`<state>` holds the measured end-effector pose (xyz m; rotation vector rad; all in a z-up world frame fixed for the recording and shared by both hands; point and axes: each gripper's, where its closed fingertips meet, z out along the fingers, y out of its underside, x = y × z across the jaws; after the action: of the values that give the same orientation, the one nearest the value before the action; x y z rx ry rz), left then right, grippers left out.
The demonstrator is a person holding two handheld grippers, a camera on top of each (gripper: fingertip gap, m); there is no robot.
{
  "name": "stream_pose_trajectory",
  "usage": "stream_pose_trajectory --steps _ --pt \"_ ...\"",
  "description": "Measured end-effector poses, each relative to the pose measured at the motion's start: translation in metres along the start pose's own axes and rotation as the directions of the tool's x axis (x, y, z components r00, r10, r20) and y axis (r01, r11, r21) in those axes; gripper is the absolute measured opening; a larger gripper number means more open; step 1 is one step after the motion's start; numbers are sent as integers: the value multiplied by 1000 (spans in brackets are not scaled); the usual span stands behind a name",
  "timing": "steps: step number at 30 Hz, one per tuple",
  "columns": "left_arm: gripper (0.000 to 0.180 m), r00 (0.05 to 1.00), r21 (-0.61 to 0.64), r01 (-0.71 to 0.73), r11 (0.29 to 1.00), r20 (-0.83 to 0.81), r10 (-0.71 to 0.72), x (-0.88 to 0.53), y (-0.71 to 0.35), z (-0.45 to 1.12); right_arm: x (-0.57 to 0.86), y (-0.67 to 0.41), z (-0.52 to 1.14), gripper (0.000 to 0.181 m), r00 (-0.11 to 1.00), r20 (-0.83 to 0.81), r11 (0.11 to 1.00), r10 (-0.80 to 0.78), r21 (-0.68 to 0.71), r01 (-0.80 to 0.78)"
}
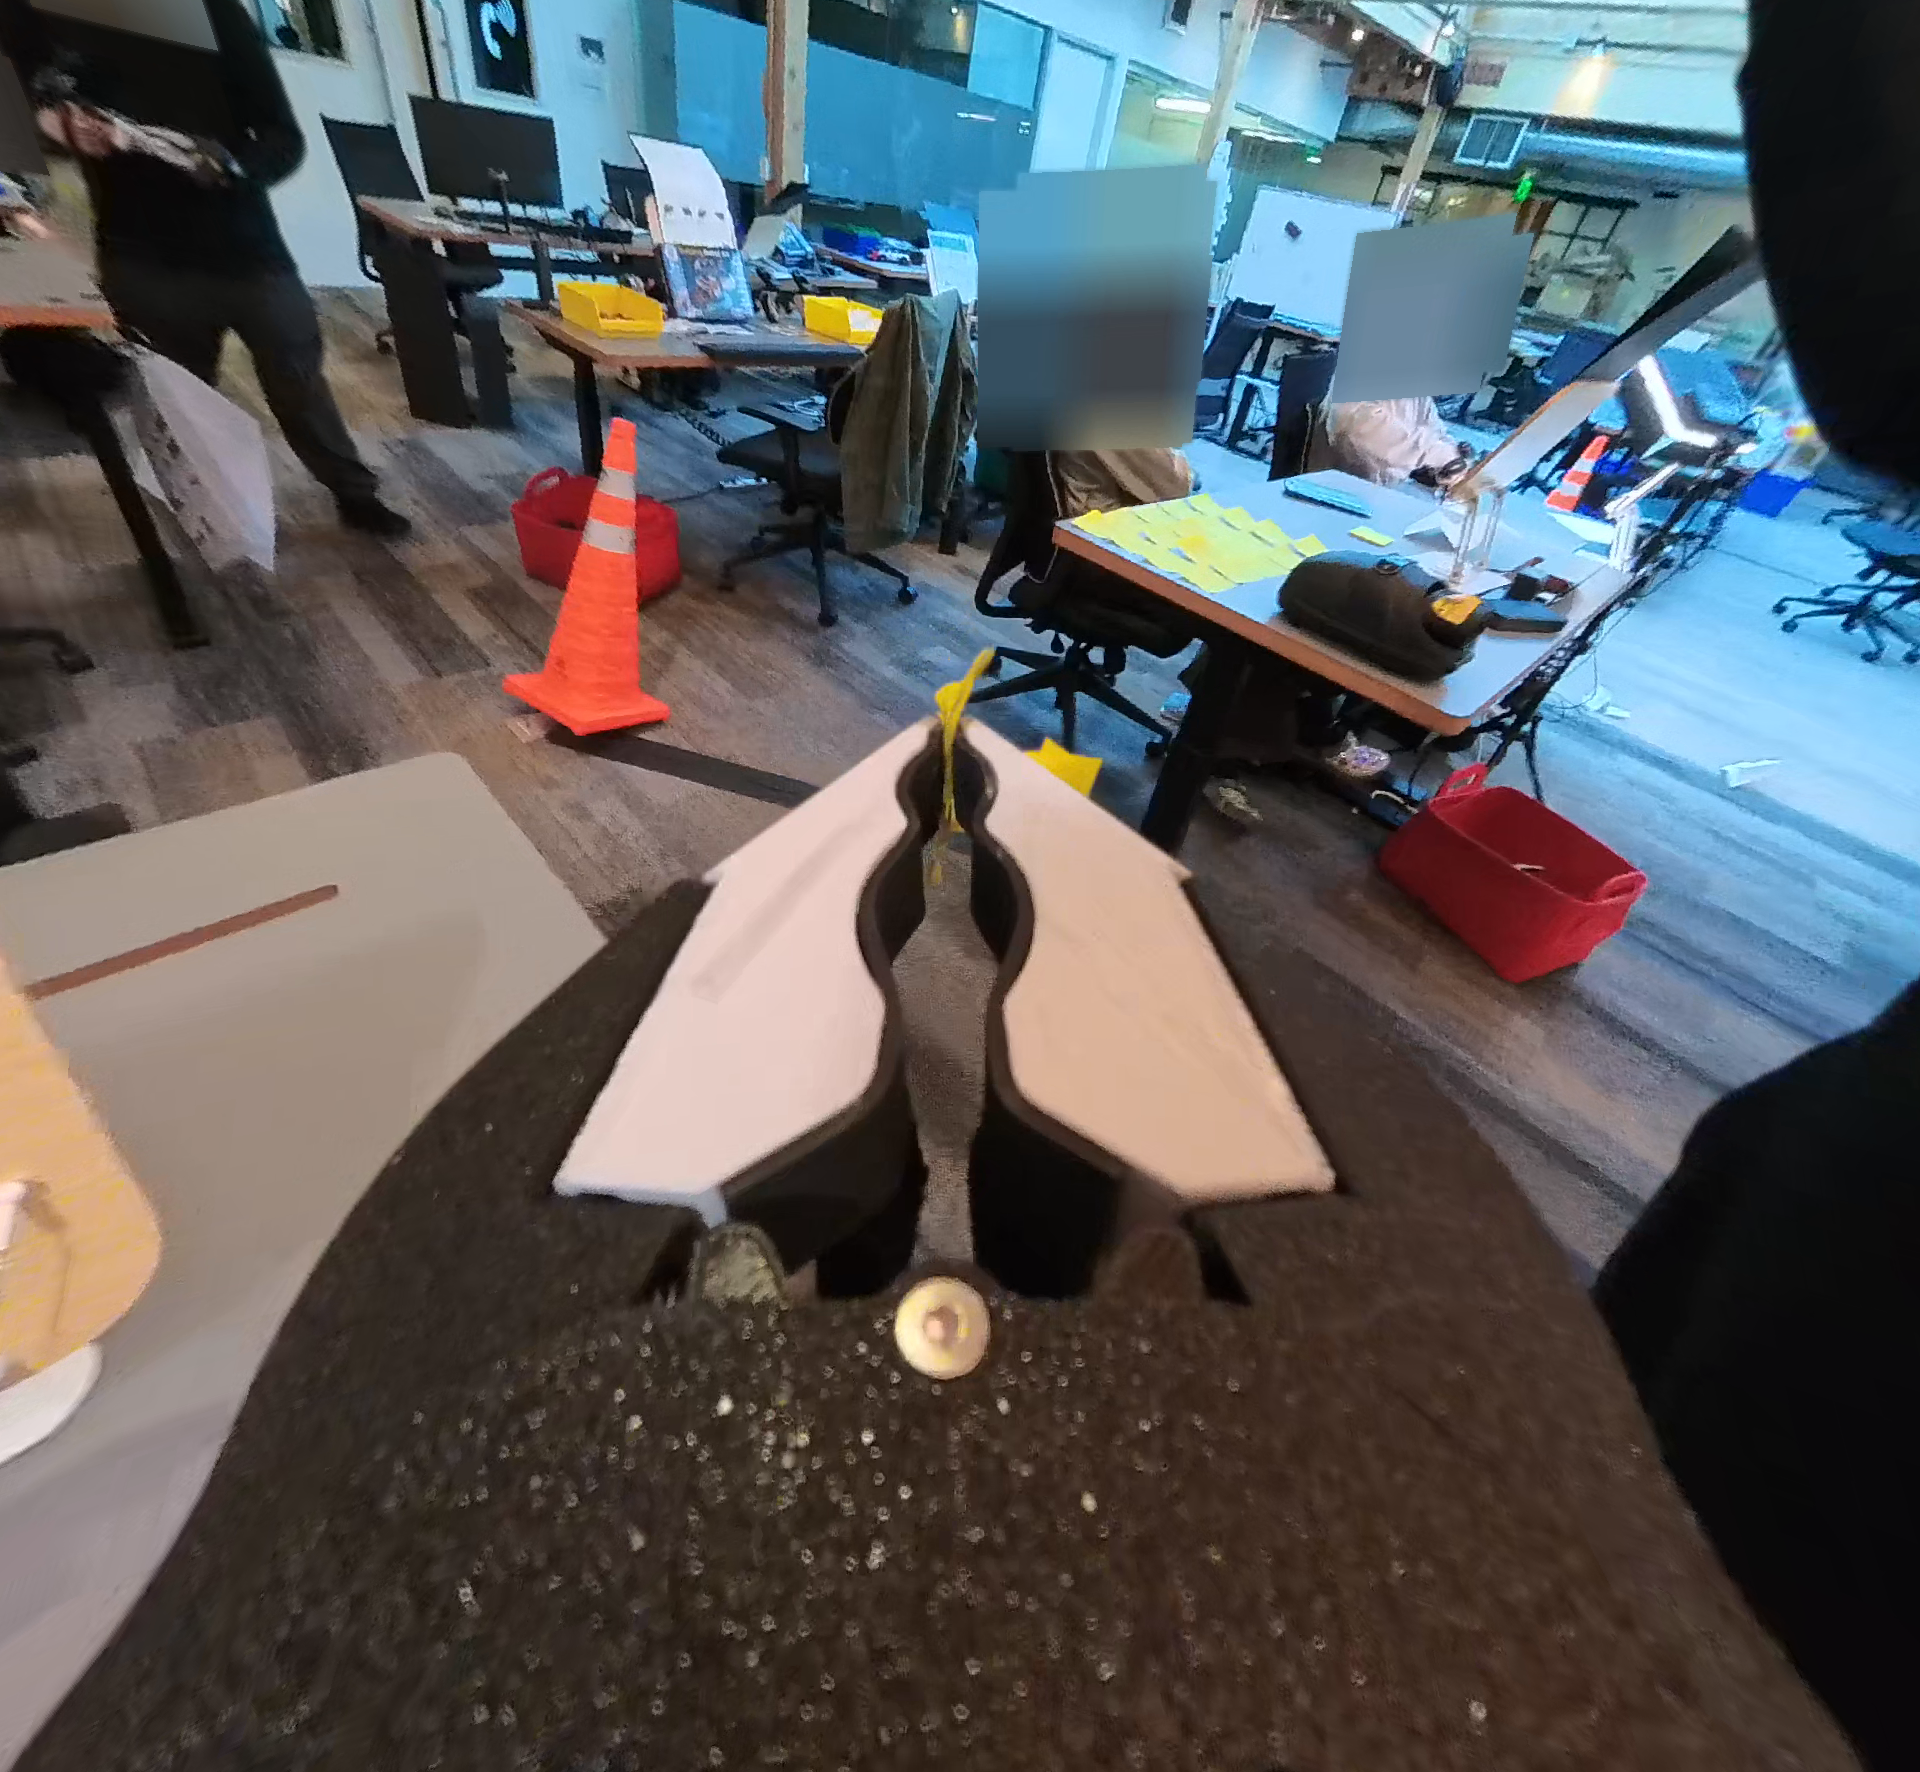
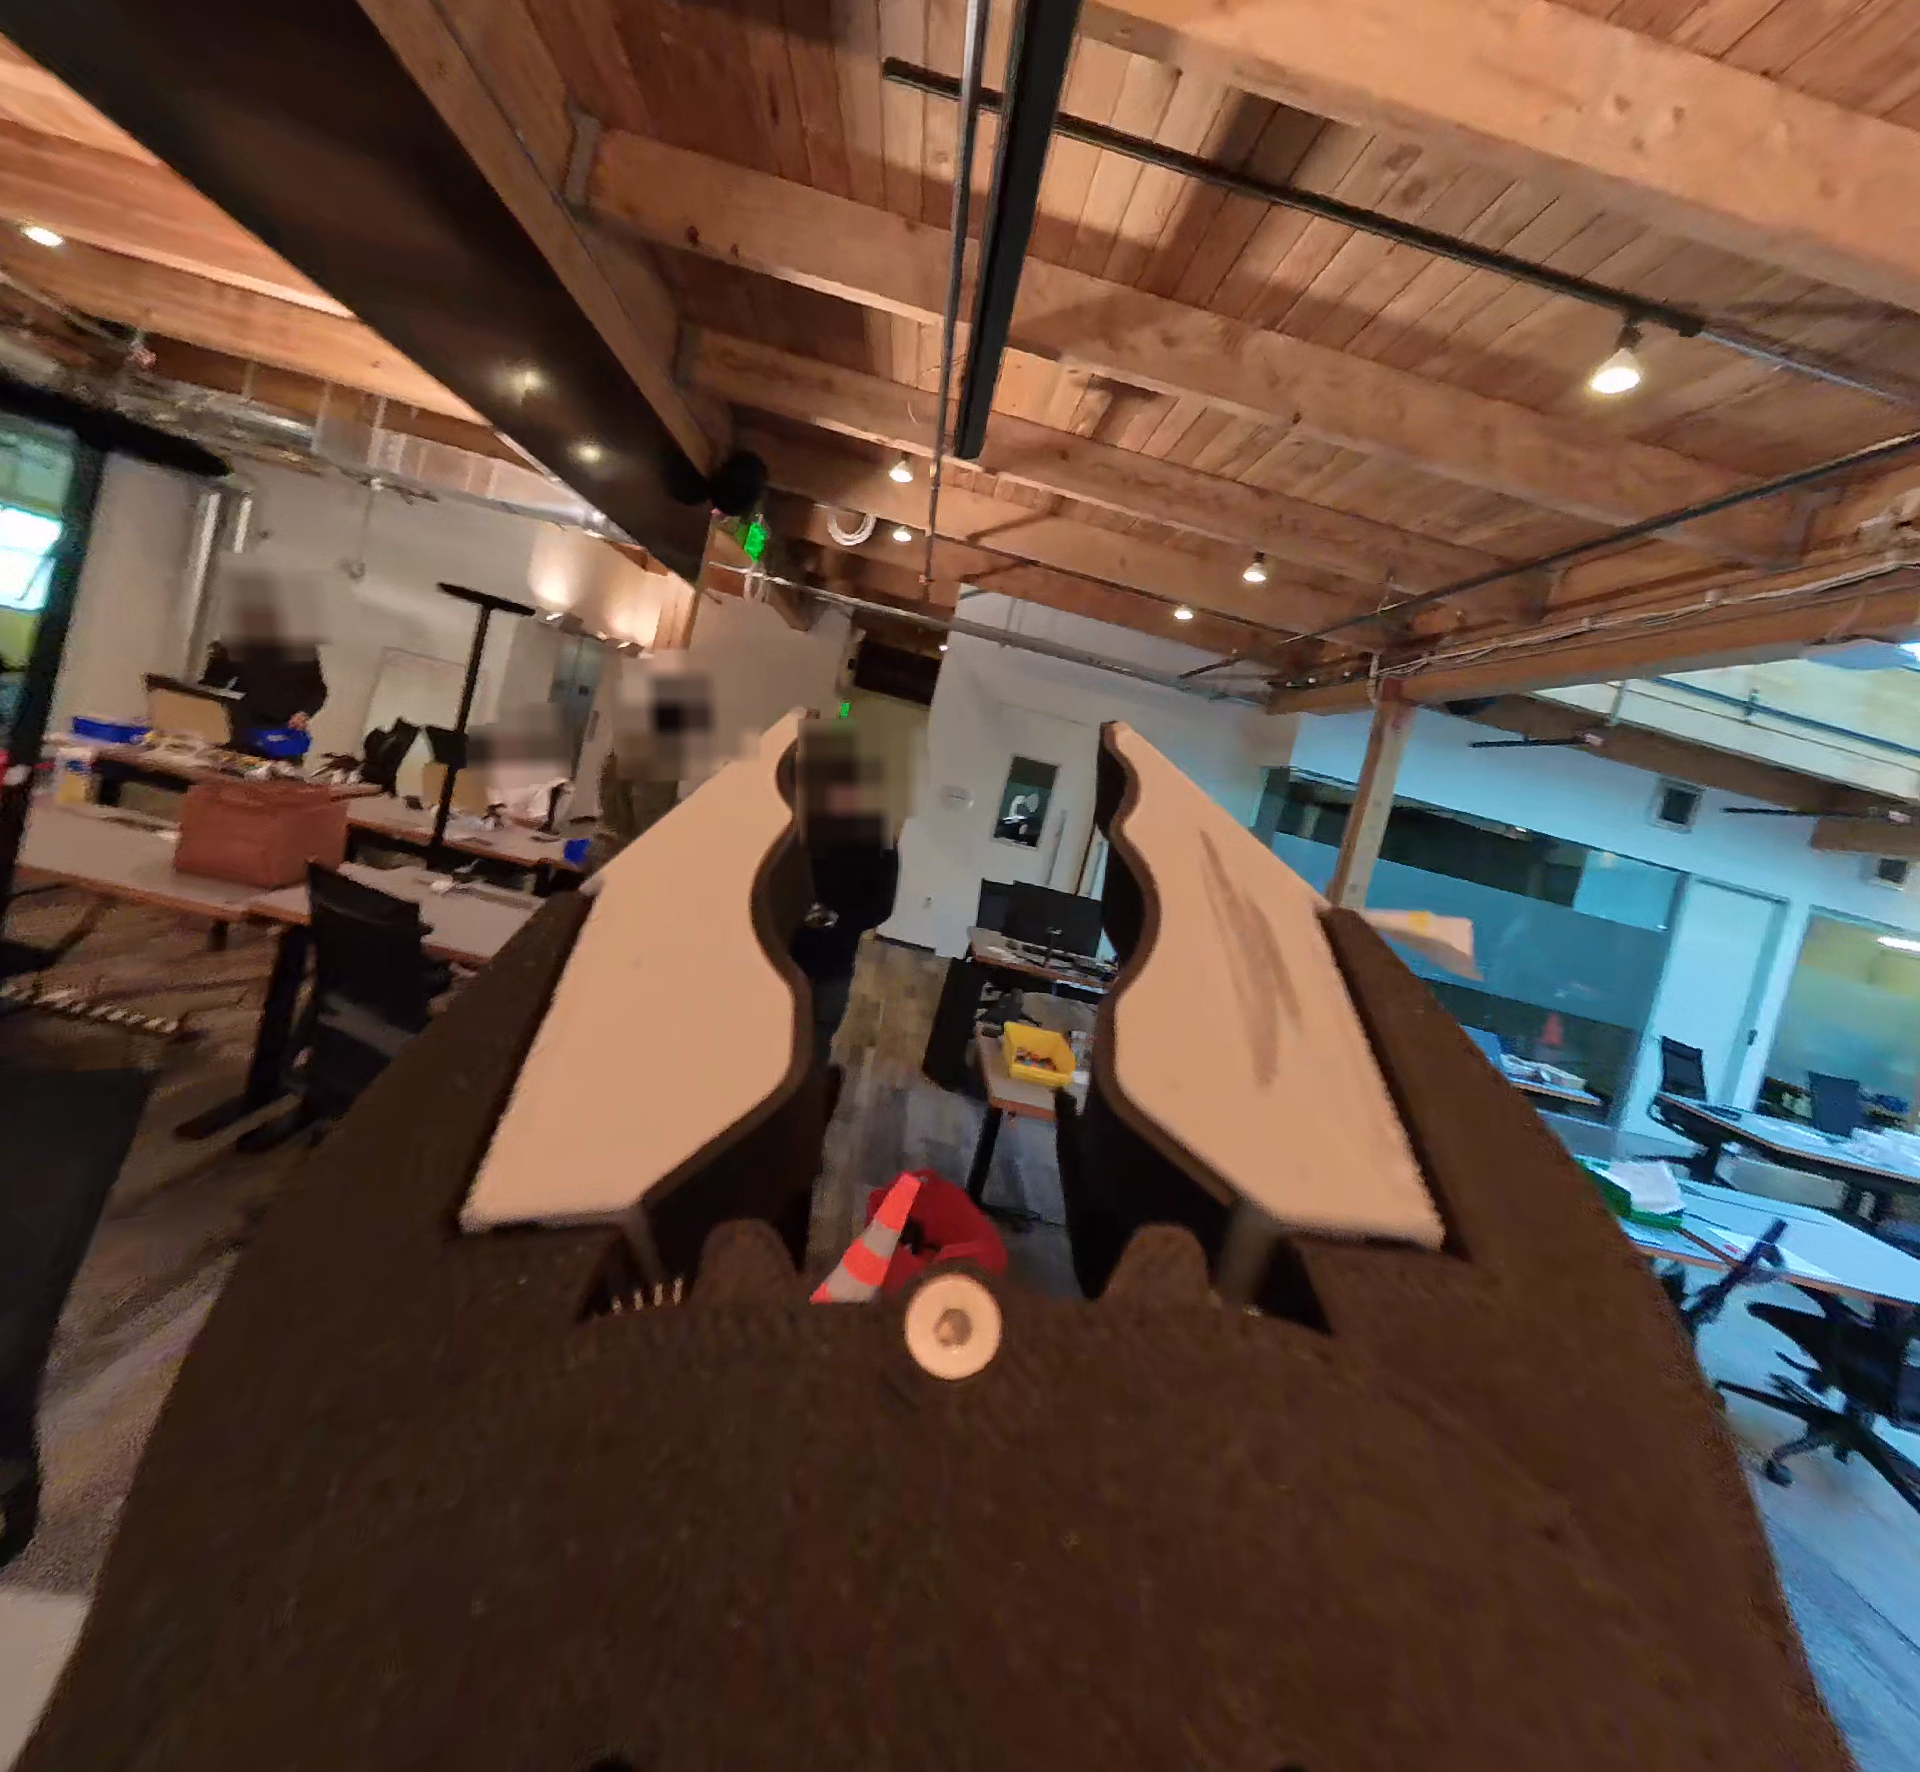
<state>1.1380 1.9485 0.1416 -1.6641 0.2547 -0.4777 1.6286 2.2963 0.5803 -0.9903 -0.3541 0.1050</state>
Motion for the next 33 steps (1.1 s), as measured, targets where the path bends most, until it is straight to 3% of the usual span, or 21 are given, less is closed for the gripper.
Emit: stream_pose_trajectory --steps 8,21,28,33 --pt "0 982 -15 -5 1000 -186 3 50 0 62 -58 29 -144 39 987 152 996 51 -86 -38" --pt "0 901 -87 14 996 -431 -50 100 38 97 -139 38 -325 38 983 163 964 83 -264 -38" --pt "0 845 -152 54 987 -520 -126 117 70 104 -199 91 -391 40 960 123 891 253 -415 -182" --pt "0 799 -164 18 986 -590 -112 144 74 121 -249 114 -413 40 931 186 852 313 -487 -189"
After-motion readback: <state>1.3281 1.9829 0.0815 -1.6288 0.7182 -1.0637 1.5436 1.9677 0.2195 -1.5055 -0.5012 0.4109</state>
